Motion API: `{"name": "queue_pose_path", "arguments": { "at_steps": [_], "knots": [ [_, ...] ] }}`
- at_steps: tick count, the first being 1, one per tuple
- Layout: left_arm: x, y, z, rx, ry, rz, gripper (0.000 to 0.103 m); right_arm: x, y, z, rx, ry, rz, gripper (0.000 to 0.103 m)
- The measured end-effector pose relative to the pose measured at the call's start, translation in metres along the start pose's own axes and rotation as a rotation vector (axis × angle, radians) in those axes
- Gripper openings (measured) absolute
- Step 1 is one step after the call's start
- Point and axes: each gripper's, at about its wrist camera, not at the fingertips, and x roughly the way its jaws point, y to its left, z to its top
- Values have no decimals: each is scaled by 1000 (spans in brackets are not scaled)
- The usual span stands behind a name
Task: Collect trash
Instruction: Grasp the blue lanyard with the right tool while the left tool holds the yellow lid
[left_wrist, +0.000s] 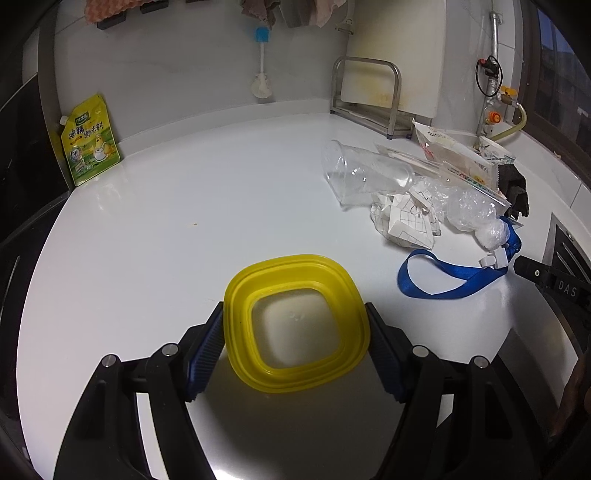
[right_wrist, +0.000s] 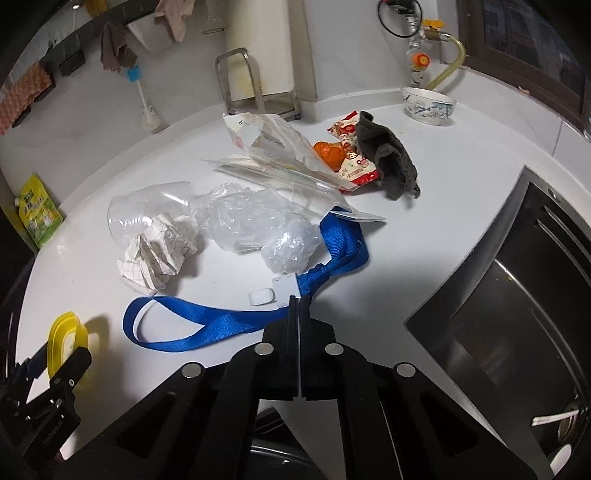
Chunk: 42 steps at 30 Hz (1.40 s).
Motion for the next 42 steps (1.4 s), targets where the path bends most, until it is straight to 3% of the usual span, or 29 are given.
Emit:
{"name": "queue_pose_path", "arguments": {
  "at_steps": [1, 2, 3, 16, 19, 23, 30, 42],
  "knots": [
    [-1, 1, 0, -2, 0, -1, 70, -1, -1, 0, 6, -11, -4, 23],
    [-1, 1, 0, -3, 0, -2, 70, -2, 0, 0, 6, -19, -8, 40],
    [-1, 2, 0, -5, -1, -1, 70, -2, 1, 0, 6, -30, -13, 44],
    [5, 3, 2, -7, 6, -10, 70, 29, -3, 11, 46, 3, -17, 44],
    [7, 3, 1, -10, 9, -11, 70, 32, 0, 13, 31, -5, -19, 36],
    [8, 2, 1, -10, 11, -15, 70, 31, 2, 13, 16, -17, -18, 11],
    [6, 2, 1, -12, 10, -16, 70, 22, -1, 7, 17, -39, 10, 8],
    [-17, 1, -3, -13, -7, -38, 70, -33, -12, -14, 34, -103, 33, 7]
  ]
}}
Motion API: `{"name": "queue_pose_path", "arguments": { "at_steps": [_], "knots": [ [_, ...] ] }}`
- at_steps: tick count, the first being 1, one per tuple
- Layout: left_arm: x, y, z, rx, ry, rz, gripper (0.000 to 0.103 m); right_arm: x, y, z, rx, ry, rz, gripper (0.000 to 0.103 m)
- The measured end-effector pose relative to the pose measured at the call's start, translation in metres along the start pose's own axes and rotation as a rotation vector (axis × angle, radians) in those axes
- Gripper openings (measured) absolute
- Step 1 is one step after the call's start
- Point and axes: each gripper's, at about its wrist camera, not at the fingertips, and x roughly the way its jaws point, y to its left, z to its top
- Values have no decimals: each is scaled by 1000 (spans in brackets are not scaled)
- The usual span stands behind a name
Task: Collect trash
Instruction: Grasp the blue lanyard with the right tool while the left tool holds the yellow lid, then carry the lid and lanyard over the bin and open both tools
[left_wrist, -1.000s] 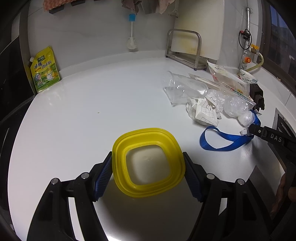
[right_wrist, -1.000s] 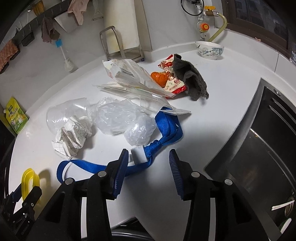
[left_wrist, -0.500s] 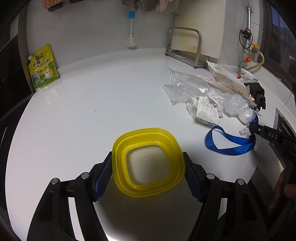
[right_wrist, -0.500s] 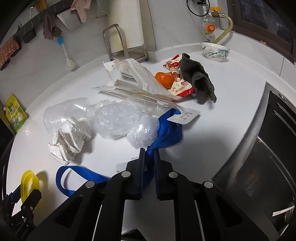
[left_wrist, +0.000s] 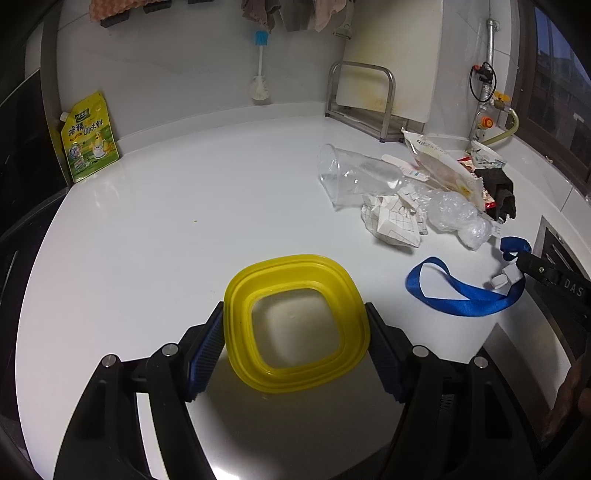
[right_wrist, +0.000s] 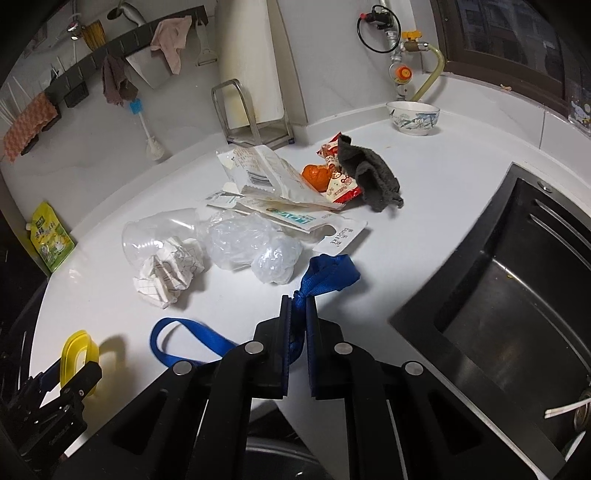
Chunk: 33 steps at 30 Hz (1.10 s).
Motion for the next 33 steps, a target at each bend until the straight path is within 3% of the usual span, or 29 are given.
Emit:
{"name": "queue_pose_path", "arguments": {
  "at_steps": [10, 20, 33],
  "knots": [
    [-49, -10, -9, 35, -50, -35, 70, -66, 3, -20, -21, -52, 26, 7],
    [-98, -31, -42, 94, -66, -84, 70, -126, 3, -76, -67, -47, 48, 7],
    [-108, -56, -100, 174, 2, -121, 70, -128, -3, -149, -84, 61, 66, 7]
  ]
}}
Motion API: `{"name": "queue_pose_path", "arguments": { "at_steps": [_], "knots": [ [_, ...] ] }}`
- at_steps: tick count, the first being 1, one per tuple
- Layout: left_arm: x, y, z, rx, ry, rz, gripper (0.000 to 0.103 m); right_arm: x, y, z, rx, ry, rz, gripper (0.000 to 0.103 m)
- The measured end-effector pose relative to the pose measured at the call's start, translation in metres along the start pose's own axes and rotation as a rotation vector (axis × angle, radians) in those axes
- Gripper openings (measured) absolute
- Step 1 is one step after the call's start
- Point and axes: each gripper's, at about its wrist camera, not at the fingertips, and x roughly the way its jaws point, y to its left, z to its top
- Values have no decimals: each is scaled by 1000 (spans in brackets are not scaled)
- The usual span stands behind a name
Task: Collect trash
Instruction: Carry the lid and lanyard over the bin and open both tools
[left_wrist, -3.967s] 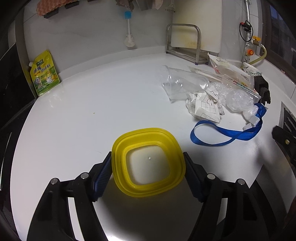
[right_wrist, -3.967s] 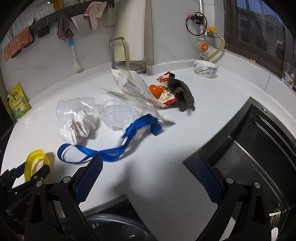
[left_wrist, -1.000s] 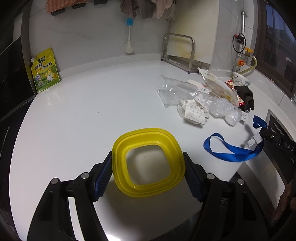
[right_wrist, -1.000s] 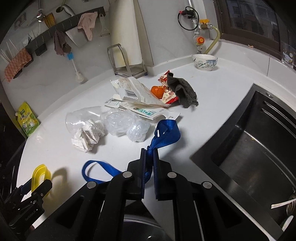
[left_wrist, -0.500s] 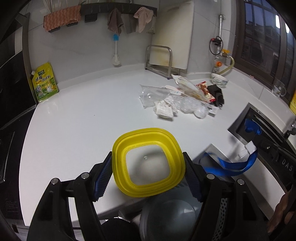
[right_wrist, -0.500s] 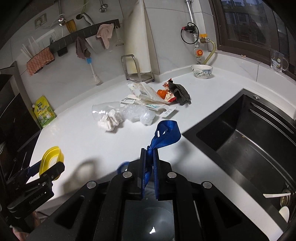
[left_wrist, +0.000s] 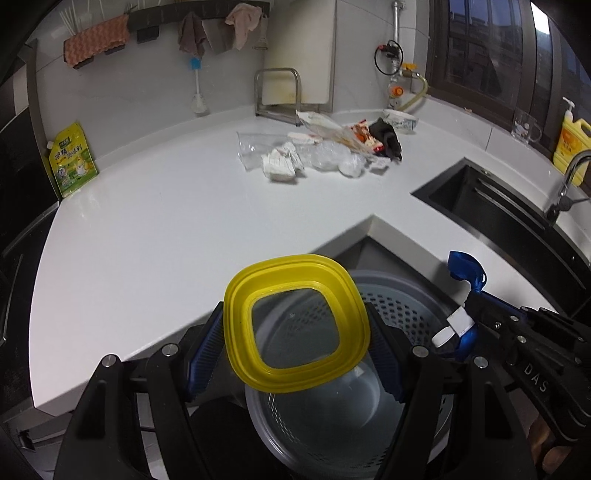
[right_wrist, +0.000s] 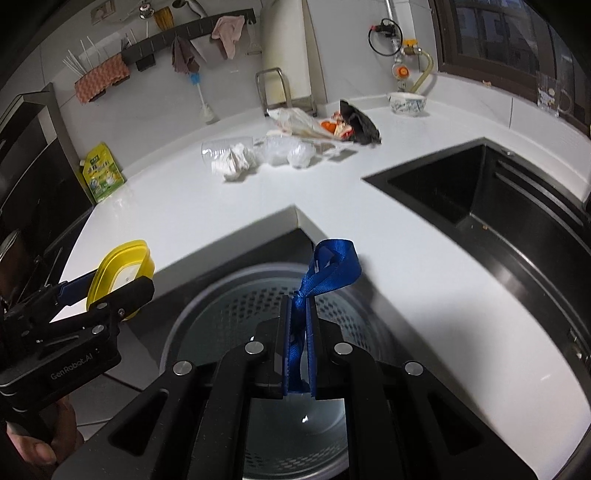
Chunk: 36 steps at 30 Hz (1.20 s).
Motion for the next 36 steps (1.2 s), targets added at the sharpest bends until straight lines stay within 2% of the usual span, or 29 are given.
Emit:
{"name": "queue_pose_path", "arguments": {
  "at_steps": [10, 23, 26, 30, 36],
  "knots": [
    [22, -4, -25, -4, 80, -18, 70, 21, -3, -26, 6, 75, 5, 7],
    [35, -2, -34, -20, 127, -19, 74, 40, -13, -38, 22, 137, 3, 8],
    [36, 0, -34, -28, 133, -6, 81, 38, -14, -37, 24, 132, -3, 13],
    [37, 3, -33, -38, 137, 6, 84, 34, -16, -36, 23, 115, -8, 29],
    [36, 6, -33, -51, 127, 9, 84, 34, -16, -35, 29, 112, 1, 29]
  ]
}}
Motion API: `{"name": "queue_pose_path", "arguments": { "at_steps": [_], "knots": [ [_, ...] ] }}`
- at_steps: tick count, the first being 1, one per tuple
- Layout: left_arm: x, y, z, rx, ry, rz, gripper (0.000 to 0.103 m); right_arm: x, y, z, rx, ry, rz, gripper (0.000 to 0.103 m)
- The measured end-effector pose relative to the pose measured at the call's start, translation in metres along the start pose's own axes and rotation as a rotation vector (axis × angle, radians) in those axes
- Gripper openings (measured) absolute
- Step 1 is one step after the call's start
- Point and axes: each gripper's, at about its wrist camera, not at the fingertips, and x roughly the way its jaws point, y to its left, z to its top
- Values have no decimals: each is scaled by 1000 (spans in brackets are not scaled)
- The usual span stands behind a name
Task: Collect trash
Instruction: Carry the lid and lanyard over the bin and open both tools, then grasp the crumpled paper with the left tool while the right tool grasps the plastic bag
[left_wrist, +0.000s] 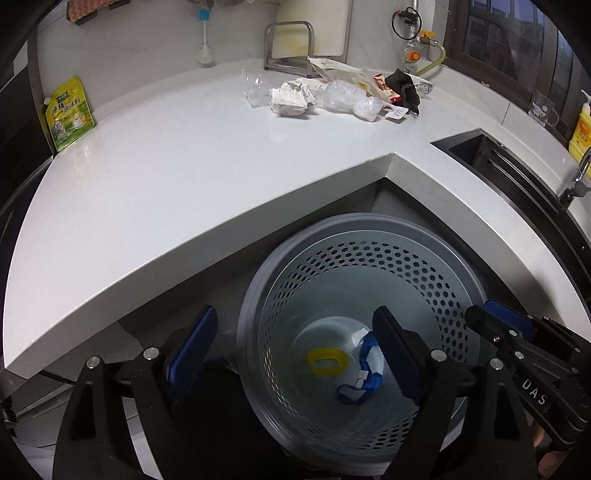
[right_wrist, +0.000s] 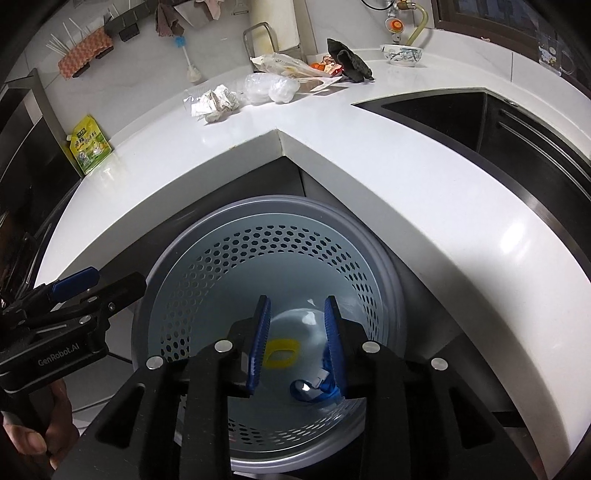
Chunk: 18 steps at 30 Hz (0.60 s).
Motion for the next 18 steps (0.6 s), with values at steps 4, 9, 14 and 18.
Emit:
{"name": "queue_pose_path", "arguments": {
  "at_steps": [4, 9, 14, 18],
  "knots": [
    [-2, 1, 1, -1, -11, 11, 84, -1, 2, 0, -7, -8, 13, 29],
    [-5, 4, 6, -9, -23, 22, 84, -9, 3, 4, -15, -47, 31, 29],
    [-10, 10, 17, -24, -48, 33, 84, -15, 0, 14, -17, -78, 35, 30],
    [-12, 13, 34, -34, -79, 39, 85, -17, -2, 31, -24, -105, 31, 30]
  ]
}}
